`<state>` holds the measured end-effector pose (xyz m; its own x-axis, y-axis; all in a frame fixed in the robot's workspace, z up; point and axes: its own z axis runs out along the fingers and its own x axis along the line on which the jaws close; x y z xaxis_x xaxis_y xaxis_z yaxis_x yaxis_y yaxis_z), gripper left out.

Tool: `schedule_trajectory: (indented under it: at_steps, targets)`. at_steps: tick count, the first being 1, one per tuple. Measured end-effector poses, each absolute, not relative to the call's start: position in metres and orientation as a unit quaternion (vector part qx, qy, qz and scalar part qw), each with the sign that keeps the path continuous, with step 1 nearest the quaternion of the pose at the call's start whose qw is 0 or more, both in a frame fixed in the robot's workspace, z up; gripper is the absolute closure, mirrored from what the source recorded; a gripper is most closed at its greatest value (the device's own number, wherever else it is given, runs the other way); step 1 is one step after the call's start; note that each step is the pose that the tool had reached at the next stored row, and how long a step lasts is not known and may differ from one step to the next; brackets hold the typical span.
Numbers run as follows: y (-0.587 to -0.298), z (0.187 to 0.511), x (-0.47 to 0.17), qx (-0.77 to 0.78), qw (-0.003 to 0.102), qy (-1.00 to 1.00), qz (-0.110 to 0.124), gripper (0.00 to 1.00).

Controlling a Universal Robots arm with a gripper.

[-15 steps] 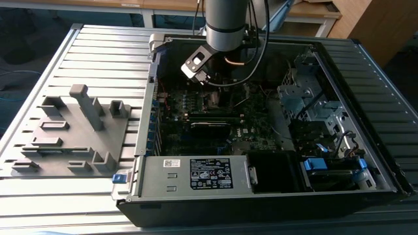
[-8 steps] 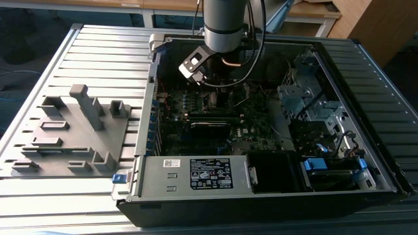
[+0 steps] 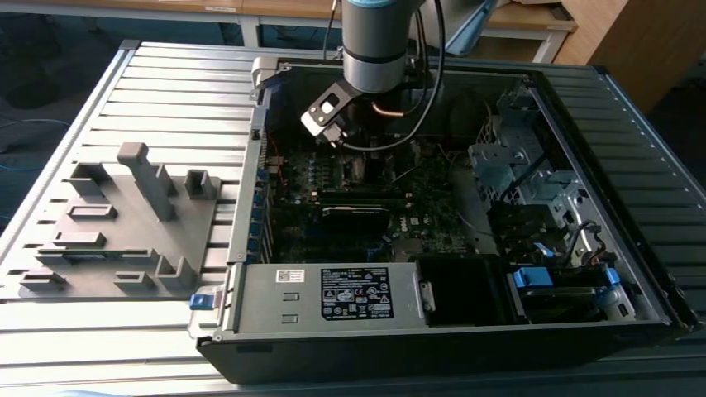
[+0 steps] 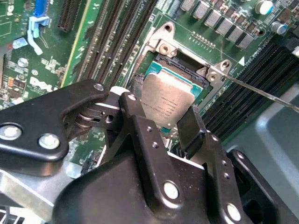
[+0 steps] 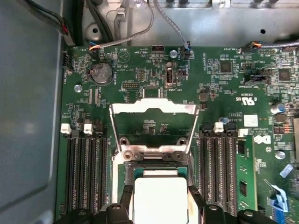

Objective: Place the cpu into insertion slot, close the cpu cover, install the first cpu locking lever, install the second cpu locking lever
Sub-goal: 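Place the cpu into insertion slot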

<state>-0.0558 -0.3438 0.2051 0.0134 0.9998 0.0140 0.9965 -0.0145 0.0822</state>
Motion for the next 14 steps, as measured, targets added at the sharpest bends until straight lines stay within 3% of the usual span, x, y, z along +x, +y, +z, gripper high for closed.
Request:
schedule_trajectory:
  at_steps: [14]
  targets:
    - [-0.3388, 0.1957, -0.0565, 0.711, 0.024, 0.702, 0.034, 0.46]
